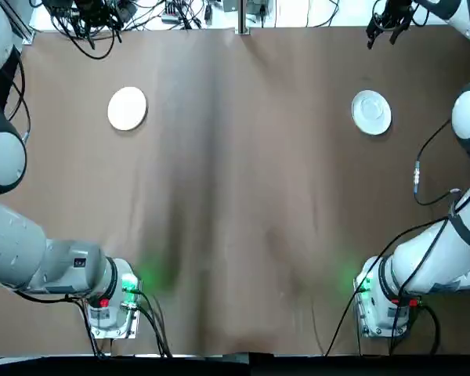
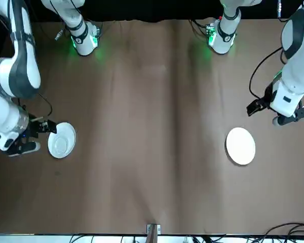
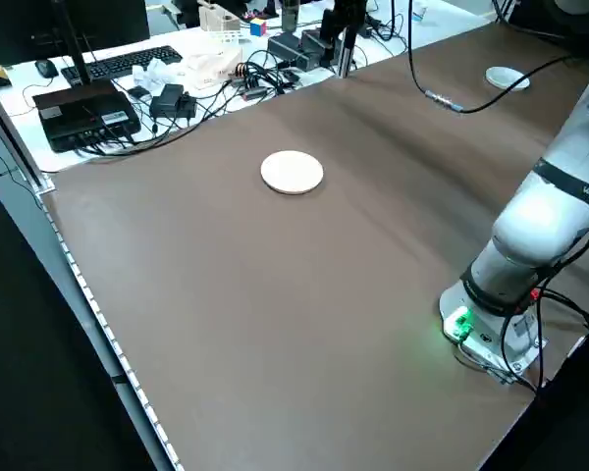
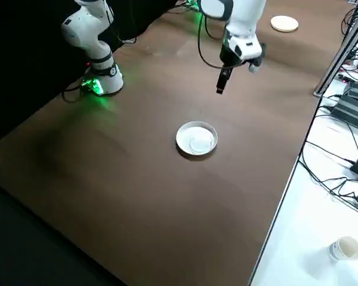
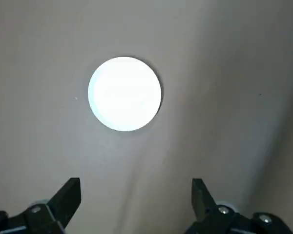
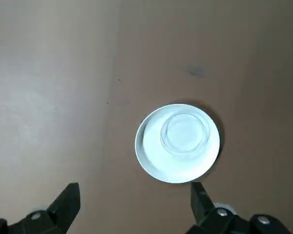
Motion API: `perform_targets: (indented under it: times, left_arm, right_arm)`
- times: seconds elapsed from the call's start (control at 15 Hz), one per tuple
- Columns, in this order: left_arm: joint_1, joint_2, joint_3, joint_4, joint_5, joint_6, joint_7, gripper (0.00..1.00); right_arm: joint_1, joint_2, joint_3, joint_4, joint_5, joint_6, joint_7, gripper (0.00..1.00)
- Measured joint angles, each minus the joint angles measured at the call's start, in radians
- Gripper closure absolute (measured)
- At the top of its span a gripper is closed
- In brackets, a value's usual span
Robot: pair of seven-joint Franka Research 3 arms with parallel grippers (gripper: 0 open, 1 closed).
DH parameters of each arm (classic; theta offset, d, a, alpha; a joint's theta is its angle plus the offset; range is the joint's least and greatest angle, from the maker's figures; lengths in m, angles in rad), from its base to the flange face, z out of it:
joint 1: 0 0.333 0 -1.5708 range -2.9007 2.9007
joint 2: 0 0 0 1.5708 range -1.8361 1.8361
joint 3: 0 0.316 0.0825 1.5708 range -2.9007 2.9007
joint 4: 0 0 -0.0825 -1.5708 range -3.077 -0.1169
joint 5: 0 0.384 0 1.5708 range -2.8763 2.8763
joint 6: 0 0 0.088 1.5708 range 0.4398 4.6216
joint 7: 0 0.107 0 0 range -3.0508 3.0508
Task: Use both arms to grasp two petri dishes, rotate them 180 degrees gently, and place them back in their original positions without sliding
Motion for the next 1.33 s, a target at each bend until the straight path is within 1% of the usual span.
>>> perform_targets:
  times: [0.13,0.4,0.6,0.73,0.93,1.0,1.2,1.27,1.33]
  left_arm:
    - [0.001,0.020,0.000,-0.023,0.001,0.033,0.044,0.00]
    - [0.023,0.120,0.003,-0.032,0.004,0.162,0.326,0.00]
    - [0.032,0.215,0.003,-0.035,0.084,0.284,0.459,0.00]
    - [0.032,0.263,0.000,-0.036,0.109,0.334,0.568,0.00]
    - [0.037,0.293,0.000,-0.037,0.111,0.343,0.846,0.00]
    - [0.041,0.296,0.000,-0.039,0.112,0.343,0.942,0.01]
    - [0.052,0.310,0.000,-0.044,0.112,0.343,1.184,0.01]
    - [0.054,0.316,0.000,-0.045,0.112,0.343,1.226,0.01]
    - [0.065,0.328,-0.001,-0.045,0.112,0.345,1.305,0.01]
  right_arm:
    - [-0.011,0.038,-0.001,0.000,-0.002,0.007,0.000,0.00]
    - [-0.035,0.109,-0.003,0.001,-0.003,0.031,0.000,0.00]
    - [-0.049,0.153,-0.003,-0.001,-0.003,0.032,0.000,0.00]
    - [-0.063,0.178,-0.004,-0.009,-0.003,0.034,0.000,0.00]
    - [-0.086,0.192,-0.005,-0.033,-0.003,0.052,-0.002,0.00]
    - [-0.086,0.194,-0.004,-0.042,-0.003,0.063,-0.003,0.05]
    - [-0.080,0.210,0.000,-0.065,-0.004,0.105,-0.003,0.07]
    - [-0.079,0.222,0.001,-0.067,-0.005,0.113,-0.005,0.10]
    - [-0.079,0.246,0.001,-0.067,-0.006,0.128,-0.025,0.18]
